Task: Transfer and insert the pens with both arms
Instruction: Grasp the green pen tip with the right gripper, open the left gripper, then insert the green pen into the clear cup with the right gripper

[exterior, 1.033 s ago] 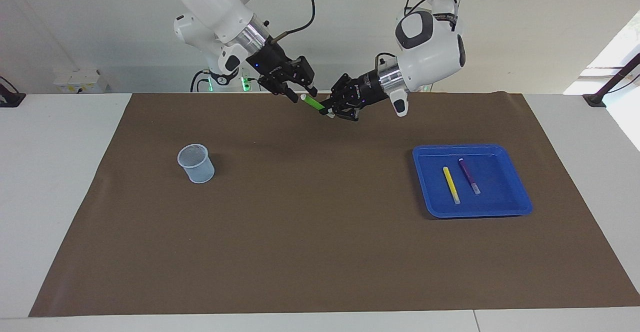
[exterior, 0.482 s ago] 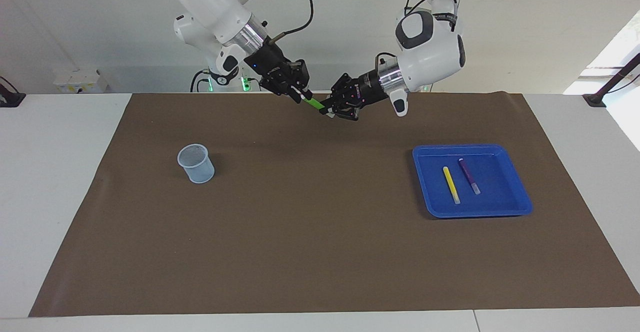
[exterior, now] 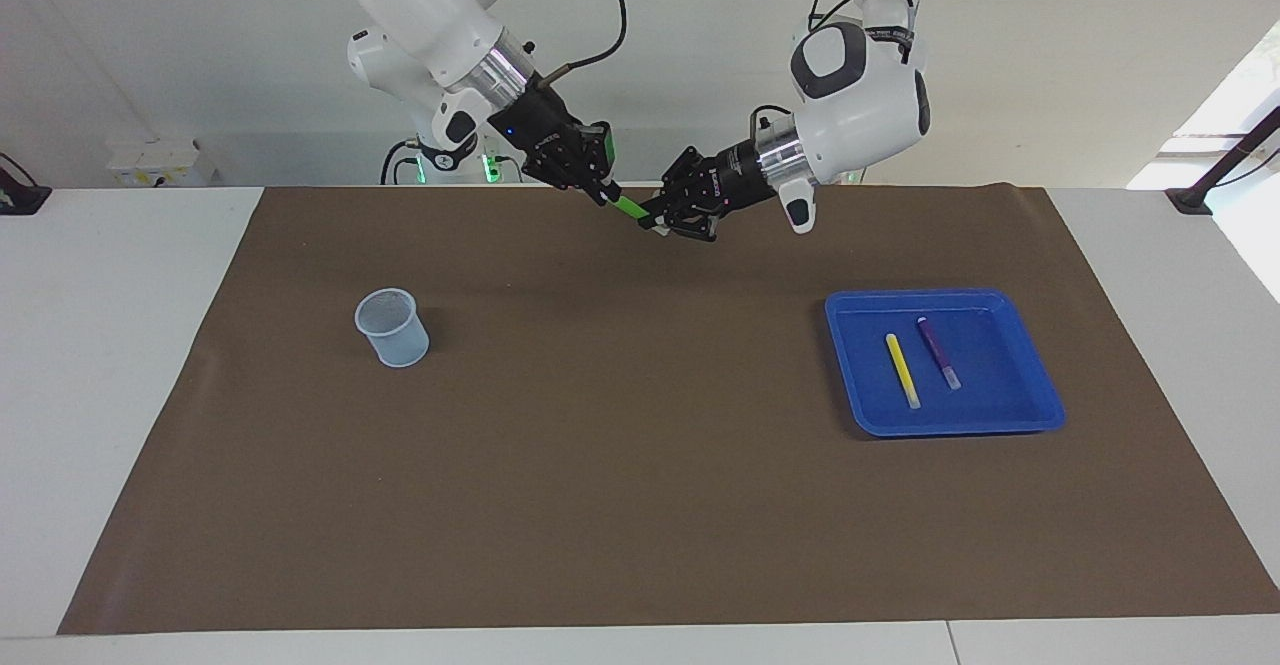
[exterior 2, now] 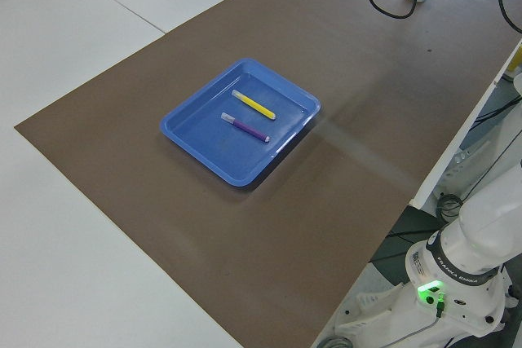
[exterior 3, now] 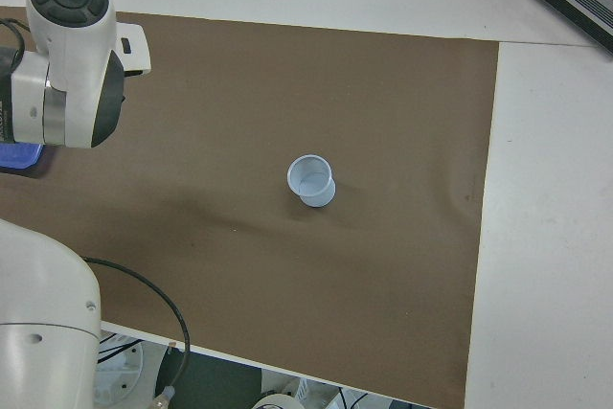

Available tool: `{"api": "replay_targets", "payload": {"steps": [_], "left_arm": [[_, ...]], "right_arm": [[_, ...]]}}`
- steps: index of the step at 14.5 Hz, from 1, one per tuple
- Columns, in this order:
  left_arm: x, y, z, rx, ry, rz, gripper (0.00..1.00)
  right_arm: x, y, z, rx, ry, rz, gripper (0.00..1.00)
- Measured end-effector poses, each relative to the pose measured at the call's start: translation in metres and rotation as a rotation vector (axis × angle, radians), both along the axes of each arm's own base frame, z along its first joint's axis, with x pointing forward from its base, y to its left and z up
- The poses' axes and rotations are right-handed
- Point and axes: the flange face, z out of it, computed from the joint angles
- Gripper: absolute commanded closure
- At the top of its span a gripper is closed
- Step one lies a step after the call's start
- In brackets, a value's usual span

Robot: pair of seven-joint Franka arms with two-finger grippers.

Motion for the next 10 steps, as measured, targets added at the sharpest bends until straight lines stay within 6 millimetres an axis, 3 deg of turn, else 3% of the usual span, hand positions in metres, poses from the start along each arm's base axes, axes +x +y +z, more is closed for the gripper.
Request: {"api": "replay_targets", "payload": {"steps": [5, 7, 10], "left_arm": [[-0.002, 0.003, 0.011, -0.016, -0.012, 0.008, 0.0], [-0.001, 0.004, 0.012, -0.016, -0.014, 0.009, 0.0], [-0.001, 0.007, 0.008, 0.051, -0.053, -0.021, 0.0]], "right_arm": [[0.001, -0.007, 0.0, -0.024, -0.01, 0.039, 1.0], [0.01, -0.042, 0.002, -0.109, -0.043, 0.128, 1.0], [0.025, -0.125, 0.003, -0.242, -0.111, 0.321, 1.0]]}}
